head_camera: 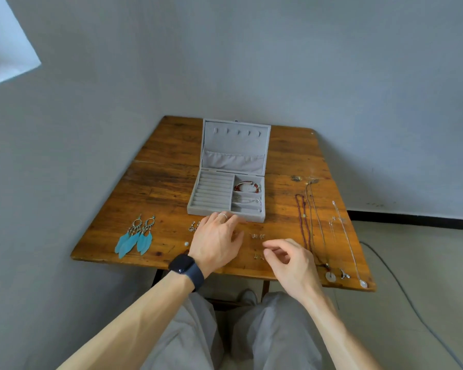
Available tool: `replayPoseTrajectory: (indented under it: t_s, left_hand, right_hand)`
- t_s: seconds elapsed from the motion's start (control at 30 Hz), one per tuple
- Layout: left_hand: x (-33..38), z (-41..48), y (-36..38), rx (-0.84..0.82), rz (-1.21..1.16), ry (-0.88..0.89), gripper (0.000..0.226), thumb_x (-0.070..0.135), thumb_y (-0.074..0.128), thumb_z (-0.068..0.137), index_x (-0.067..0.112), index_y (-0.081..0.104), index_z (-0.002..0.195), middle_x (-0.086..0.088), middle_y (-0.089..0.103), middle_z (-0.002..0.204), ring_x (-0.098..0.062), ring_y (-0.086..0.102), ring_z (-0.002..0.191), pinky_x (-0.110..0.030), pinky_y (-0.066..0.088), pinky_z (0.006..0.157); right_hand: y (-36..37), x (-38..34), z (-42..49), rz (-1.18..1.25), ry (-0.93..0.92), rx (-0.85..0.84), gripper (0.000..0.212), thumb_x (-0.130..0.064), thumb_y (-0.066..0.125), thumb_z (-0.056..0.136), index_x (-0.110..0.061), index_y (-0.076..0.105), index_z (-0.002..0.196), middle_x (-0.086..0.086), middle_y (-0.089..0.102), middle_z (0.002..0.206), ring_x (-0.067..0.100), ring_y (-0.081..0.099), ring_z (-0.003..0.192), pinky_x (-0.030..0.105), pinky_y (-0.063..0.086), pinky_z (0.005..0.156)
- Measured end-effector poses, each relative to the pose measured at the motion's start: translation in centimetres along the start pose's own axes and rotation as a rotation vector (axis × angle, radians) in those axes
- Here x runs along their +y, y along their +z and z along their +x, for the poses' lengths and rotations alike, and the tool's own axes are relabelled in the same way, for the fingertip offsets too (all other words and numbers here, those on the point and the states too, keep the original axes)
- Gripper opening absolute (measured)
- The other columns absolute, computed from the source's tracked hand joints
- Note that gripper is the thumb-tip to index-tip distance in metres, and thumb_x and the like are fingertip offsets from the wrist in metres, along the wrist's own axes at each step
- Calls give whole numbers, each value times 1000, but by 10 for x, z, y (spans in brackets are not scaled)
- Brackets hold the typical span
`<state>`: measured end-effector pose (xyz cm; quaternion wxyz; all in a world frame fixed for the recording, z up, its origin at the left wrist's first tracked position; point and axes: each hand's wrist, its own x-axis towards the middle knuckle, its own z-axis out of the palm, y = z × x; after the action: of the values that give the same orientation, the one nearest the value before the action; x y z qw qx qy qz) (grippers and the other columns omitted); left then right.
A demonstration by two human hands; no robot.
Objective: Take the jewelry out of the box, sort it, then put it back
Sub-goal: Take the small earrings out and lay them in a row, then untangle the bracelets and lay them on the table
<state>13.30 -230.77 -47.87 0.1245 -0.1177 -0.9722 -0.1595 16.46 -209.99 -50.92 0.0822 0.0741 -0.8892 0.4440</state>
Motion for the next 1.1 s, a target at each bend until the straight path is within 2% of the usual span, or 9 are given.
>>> replayPoseTrajectory:
  t_s: [0.1,0.23,0.37,0.47,0.57,0.73,0.83,0.97,1.1]
  left_hand:
    - [-11,27,-4,-14,-10,-40,39,38,49,100,28,51,138,1,57,137,-20,51,125,-35,43,104]
    - [-25,63,3,-69,-3,-121,48,41,42,102,27,40,148,-2,41,155,-24,35,143,-40,29,117]
    - [-42,91,15,-197,-10,-167,57,49,27,104,30,19,158,0,17,166,-20,9,154,-46,9,125]
    - [-49,95,27,-278,46,-192,59,52,13,104,32,6,159,7,1,167,-14,-4,154,-47,-2,125]
    - [-51,91,36,-250,57,-191,59,50,8,104,31,5,159,8,-1,167,-13,-6,153,-46,-6,124]
    - [-54,92,38,-217,62,-180,59,49,9,104,30,7,160,7,3,167,-14,-4,154,-47,-7,123]
    - [-55,91,39,-215,63,-178,59,49,9,104,29,7,160,6,3,167,-15,-3,154,-47,-6,123]
    - [-56,91,40,-210,59,-178,59,50,11,104,29,8,160,5,5,167,-15,-2,154,-47,-7,122]
    - [-55,92,40,-213,58,-180,59,50,11,104,29,9,160,6,6,167,-15,-2,154,-47,-6,122]
  right_hand:
    - [-5,-10,21,-56,-52,6,16,-27,69,91,-36,73,104,-27,64,99,-6,62,93,8,50,74]
    - [-5,-18,60,-131,-58,-14,16,-28,66,93,-32,72,108,-20,64,100,-3,62,90,15,52,77]
    - [-1,-20,104,-257,-71,-46,20,-30,64,94,-27,71,113,-15,62,103,0,61,91,5,40,73]
    - [4,-17,137,-375,-99,-57,24,-33,60,96,-24,69,116,-8,64,108,10,62,98,17,45,78]
    - [13,-14,166,-454,-105,-66,24,-30,58,97,-23,69,117,-3,64,107,17,59,101,22,43,79]
    - [34,-14,206,-511,-125,-99,24,-28,57,98,-23,71,117,4,65,110,25,59,105,33,50,86]
    - [47,-17,219,-580,-128,-156,23,-31,58,97,-27,70,117,2,64,110,26,58,108,35,52,83]
    - [54,-15,222,-660,-133,-119,15,-30,59,97,-25,69,107,0,63,106,26,58,105,33,50,75]
    - [49,-13,223,-542,-145,-103,9,-28,62,95,-25,70,98,-1,63,101,24,60,97,31,48,71]
